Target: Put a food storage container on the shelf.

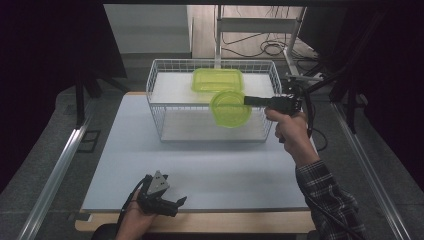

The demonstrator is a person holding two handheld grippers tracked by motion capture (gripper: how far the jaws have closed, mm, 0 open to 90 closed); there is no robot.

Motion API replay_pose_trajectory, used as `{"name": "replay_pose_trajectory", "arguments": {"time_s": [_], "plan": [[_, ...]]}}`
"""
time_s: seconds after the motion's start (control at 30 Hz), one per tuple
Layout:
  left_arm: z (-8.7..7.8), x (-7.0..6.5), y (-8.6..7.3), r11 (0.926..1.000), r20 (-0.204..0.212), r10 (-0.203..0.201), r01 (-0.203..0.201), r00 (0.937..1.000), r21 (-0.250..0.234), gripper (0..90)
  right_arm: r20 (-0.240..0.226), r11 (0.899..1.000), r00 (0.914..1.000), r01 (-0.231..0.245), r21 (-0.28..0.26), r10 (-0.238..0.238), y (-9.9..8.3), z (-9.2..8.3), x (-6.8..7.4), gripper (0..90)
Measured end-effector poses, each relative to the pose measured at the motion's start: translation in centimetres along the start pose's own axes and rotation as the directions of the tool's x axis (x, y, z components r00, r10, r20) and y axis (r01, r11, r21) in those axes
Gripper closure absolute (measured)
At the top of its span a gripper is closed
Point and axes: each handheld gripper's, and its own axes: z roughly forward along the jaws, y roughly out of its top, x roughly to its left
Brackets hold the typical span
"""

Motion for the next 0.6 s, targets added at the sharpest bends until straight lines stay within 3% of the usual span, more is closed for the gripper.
{"name": "replay_pose_trajectory", "arguments": {"time_s": [0.23,0.6], "plan": [[0.0,0.0,0.0,1.0,-0.001,0.001,-0.001,1.0,0.003,4.3,-0.004,0.999,1.0,0.003,-0.037,-0.003,1.9,0.3,1.0,81.1],[-0.1,0.1,0.0,1.0,-0.002,0.003,-0.003,1.0,0.009,4.5,0.054,0.994,0.9985,0.01,-0.108,-0.005,5.4,1.7,1.8,81.1]]}}
